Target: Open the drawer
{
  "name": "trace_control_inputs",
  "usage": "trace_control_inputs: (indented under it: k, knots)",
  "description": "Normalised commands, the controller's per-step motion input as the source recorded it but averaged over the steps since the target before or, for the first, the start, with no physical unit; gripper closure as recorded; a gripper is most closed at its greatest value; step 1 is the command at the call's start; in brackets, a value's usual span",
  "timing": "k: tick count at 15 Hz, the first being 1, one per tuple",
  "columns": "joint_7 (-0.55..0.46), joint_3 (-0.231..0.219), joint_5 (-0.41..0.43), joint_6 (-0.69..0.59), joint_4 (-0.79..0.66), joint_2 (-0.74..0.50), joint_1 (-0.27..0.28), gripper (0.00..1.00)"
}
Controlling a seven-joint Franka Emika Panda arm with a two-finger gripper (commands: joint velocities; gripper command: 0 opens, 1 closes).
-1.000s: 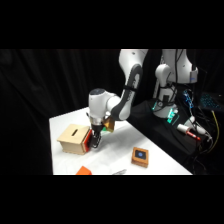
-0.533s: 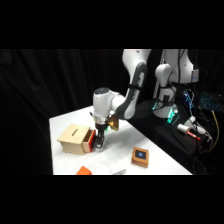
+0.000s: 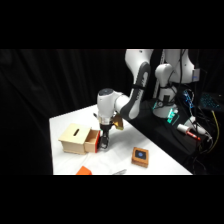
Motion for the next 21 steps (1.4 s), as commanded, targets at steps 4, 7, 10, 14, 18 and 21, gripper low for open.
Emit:
trace_control_inputs:
  k: [4,7,10,14,18,21]
  knots:
    - [-0.21,-0.078,-0.072,-0.11,-0.22,-0.29,0.084,0.00]
    - [-0.13,-0.122,-0.147,-0.22,-0.21,-0.39,0.119,0.00]
    - [-0.06,-0.118,-0.220,-0.32,-0.21,-0.48,0.129,0.00]
    - [0.00,-0.039,-0.237,-0.32,-0.13,-0.47,0.033,0.00]
    - [0.04,0.062,-0.237,-0.27,-0.10,-0.42,-0.069,0.00]
    - [0.03,0.147,-0.196,-0.26,-0.05,-0.36,-0.139,0.00]
